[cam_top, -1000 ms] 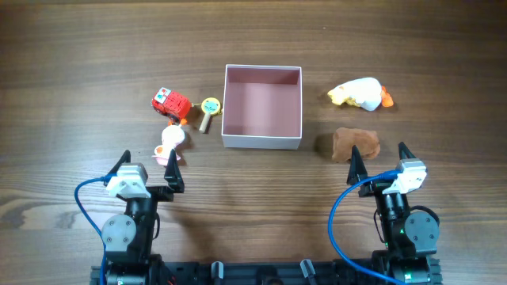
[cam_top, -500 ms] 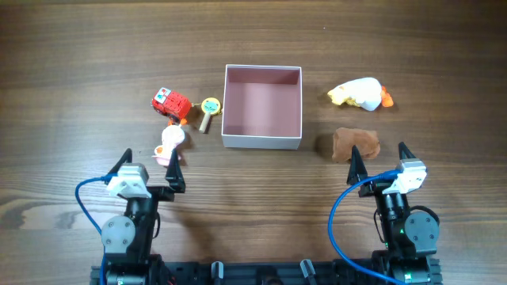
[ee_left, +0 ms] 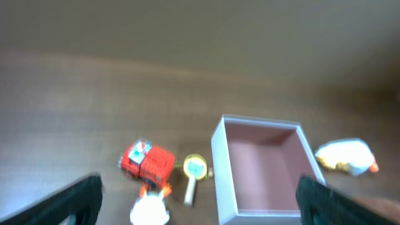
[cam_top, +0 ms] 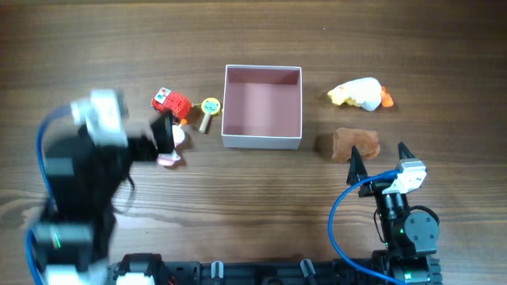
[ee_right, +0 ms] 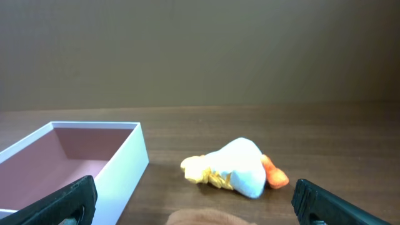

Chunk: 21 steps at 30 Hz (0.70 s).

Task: Pack container
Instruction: 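Reach the left gripper down over the red fire truck and grasp it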

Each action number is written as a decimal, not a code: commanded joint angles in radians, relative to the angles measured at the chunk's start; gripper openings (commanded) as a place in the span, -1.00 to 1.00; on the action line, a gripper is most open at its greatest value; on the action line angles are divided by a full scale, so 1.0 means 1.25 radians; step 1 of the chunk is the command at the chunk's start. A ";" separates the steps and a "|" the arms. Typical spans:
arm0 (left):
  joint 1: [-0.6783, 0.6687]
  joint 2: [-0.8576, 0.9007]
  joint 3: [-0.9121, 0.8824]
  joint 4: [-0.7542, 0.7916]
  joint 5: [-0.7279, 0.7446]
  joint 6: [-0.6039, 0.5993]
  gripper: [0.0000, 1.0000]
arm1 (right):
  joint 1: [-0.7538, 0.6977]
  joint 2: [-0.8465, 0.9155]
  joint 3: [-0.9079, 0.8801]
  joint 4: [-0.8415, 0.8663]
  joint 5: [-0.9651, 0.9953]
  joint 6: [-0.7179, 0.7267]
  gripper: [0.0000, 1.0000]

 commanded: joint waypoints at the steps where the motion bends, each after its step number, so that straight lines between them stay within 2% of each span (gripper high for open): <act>1: 0.008 0.323 0.354 -0.200 -0.013 -0.002 1.00 | -0.003 -0.005 -0.002 0.002 -0.014 0.012 0.99; 3: 0.008 0.456 0.508 -0.281 -0.012 -0.002 1.00 | -0.003 -0.005 -0.002 0.002 -0.014 0.012 0.99; 6: 0.006 0.617 0.653 -0.314 0.046 -0.008 0.99 | -0.003 -0.005 -0.002 0.002 -0.014 0.012 0.99; 7: 0.006 0.642 0.661 -0.311 0.070 -0.008 1.00 | -0.003 -0.005 -0.002 0.002 -0.014 0.012 0.99; 11: 0.011 0.735 0.661 -0.296 0.044 -0.017 1.00 | -0.003 -0.005 -0.002 0.002 -0.014 0.012 0.99; 14: 0.016 0.805 0.661 -0.325 -0.034 -0.281 1.00 | -0.003 -0.005 -0.002 0.002 -0.014 0.012 0.99; 15: 0.016 0.833 0.661 -0.335 -0.036 -0.322 0.99 | -0.003 -0.005 -0.002 0.002 -0.014 0.012 0.99; 21: 0.001 0.937 0.661 -0.399 -0.058 -0.376 0.99 | -0.003 -0.005 -0.002 0.002 -0.014 0.012 0.99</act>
